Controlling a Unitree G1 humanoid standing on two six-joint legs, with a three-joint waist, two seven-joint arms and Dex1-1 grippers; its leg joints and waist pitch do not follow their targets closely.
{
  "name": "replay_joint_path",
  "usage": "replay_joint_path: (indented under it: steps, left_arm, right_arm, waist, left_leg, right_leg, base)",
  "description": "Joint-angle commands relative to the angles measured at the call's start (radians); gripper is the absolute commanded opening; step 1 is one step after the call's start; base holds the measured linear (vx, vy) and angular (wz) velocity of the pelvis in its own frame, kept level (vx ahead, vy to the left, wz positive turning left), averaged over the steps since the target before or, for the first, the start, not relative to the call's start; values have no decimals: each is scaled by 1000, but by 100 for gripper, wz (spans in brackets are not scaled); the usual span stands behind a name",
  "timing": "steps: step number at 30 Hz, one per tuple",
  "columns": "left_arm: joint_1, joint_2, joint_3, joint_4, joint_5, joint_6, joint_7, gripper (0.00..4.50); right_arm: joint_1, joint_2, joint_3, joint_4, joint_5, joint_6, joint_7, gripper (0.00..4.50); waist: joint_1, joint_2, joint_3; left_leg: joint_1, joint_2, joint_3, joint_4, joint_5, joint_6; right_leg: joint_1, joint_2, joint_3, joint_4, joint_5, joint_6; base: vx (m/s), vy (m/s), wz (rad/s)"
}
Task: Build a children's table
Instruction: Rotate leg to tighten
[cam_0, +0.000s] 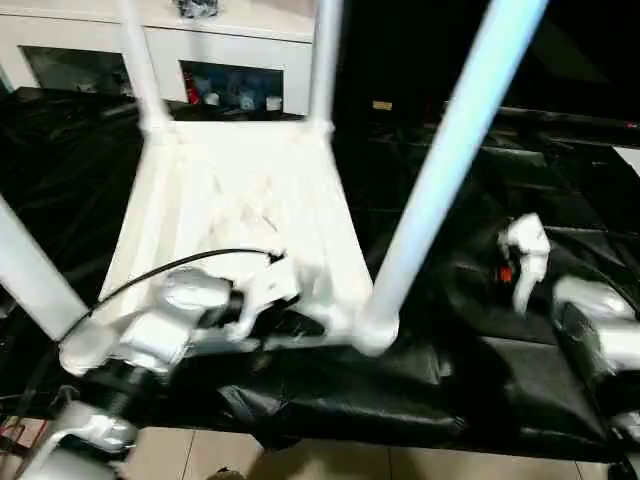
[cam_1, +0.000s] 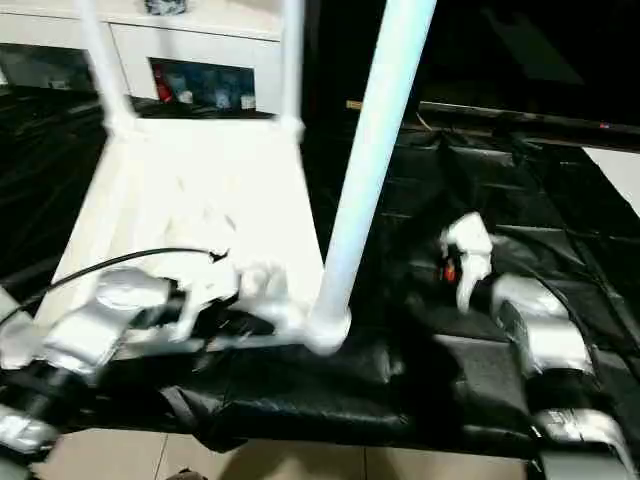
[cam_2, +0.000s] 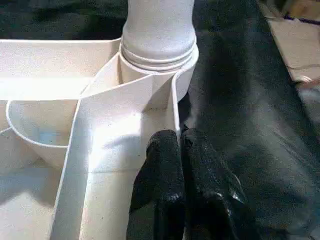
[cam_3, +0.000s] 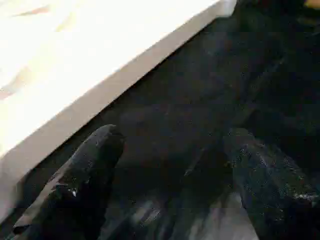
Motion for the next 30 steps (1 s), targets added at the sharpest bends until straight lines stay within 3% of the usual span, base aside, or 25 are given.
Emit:
replay_joint_path:
  steps: [1, 5, 9, 14, 15, 17, 19, 21, 23, 24, 27, 29, 30]
  left_arm:
    - [0, 12, -45, -17, 9, -41, -57, 0]
    - [1, 34, -33, -7, 18, -59, -53, 0]
    - [16, 66, -4, -25, 18, -85, -18, 0]
    - [74, 76, 107, -150, -75, 36, 42, 0]
    - [101, 57, 167, -207, -120, 71, 97, 44]
    - [124, 30, 230, -251, -157, 101, 173, 55]
    - [154, -23, 318, -280, -174, 109, 320, 66]
    - [180, -90, 400, -293, -161, 72, 491, 90]
    - [194, -127, 442, -308, -174, 80, 562, 104]
    - [206, -151, 468, -324, -171, 85, 616, 115]
    - [266, -205, 498, -390, -125, 76, 742, 140]
    - [305, -243, 513, -423, -115, 64, 801, 150]
    - [336, -277, 535, -439, -114, 59, 855, 162]
  right_arm:
    - [-14, 28, -10, -8, -12, -5, -28, 357]
    - [-9, 61, 2, -29, -13, -2, -35, 357]
    - [-9, 102, 15, -16, -11, -18, -78, 357]
    - [-5, 146, -16, -34, -12, 23, -215, 357]
    - [-4, 163, -37, -47, -27, 34, -305, 360]
    - [6, 180, -59, -69, -30, 52, -377, 360]
    - [48, 198, -66, -132, -48, 57, -447, 394]
    - [112, 223, -61, -233, -56, 68, -481, 399]
    - [146, 238, -59, -290, -57, 78, -500, 429]
    - [172, 247, -55, -333, -60, 82, -514, 434]
    - [244, 287, -54, -471, -48, 92, -570, 448]
    - [278, 301, -46, -534, -49, 92, -588, 450]
    - [306, 316, -49, -583, -34, 103, -600, 450]
  waist:
    - [-5, 7, -57]
    - [-6, 10, -58]
    - [-8, 4, -57]
    - [-18, 10, -56]
    - [-19, 10, -56]
    - [-24, 10, -57]
    - [-26, 12, -55]
    - [-28, 7, -52]
    - [-29, 7, -51]
    - [-28, 14, -52]
    - [-30, 11, -50]
    - [-32, 23, -49]
    - [-35, 25, -47]
  left_leg:
    - [14, -14, 21, -60, -281, 11]
    - [12, -11, 19, -62, -270, 7]
    - [11, -12, 20, -63, -275, 3]
    - [10, -13, 19, -65, -263, -13]
    - [8, -13, 18, -65, -250, -14]
    - [7, -13, 20, -63, -235, -18]
    - [7, -13, 21, -61, -242, -16]
    - [7, -17, 21, -61, -268, -5]
    - [8, -14, 21, -61, -279, -3]
    - [6, -14, 19, -62, -274, -5]
    - [3, -12, 17, -64, -280, -3]
    - [4, -12, 15, -66, -295, -6]
    - [6, -12, 16, -65, -318, -8]
  right_leg:
    - [46, -16, 16, -62, -229, -206]
    - [49, -17, 15, -55, -209, -206]
    - [49, -18, 16, -56, -230, -199]
    - [48, -17, 18, -53, -231, -196]
    - [49, -17, 18, -51, -215, -199]
    - [51, -16, 19, -47, -183, -208]
    - [51, -13, 17, -49, -171, -213]
    - [50, -10, 15, -57, -226, -180]
    - [47, -11, 17, -63, -256, -154]
    - [47, -10, 17, -61, -251, -147]
    - [46, -7, 17, -64, -237, -127]
    - [43, -7, 17, -65, -247, -118]
    - [40, -3, 18, -69, -256, -113]
  base:
    - [0, 0, 0]
    - [0, 0, 0]
    - [0, 0, 0]
    - [0, 0, 0]
    - [0, 0, 0]
    - [0, 0, 0]
    - [0, 0, 0]
    - [0, 0, 0]
    - [0, 0, 0]
    - [0, 0, 0]
    - [0, 0, 0]
    - [0, 0, 0]
    - [0, 0, 0]
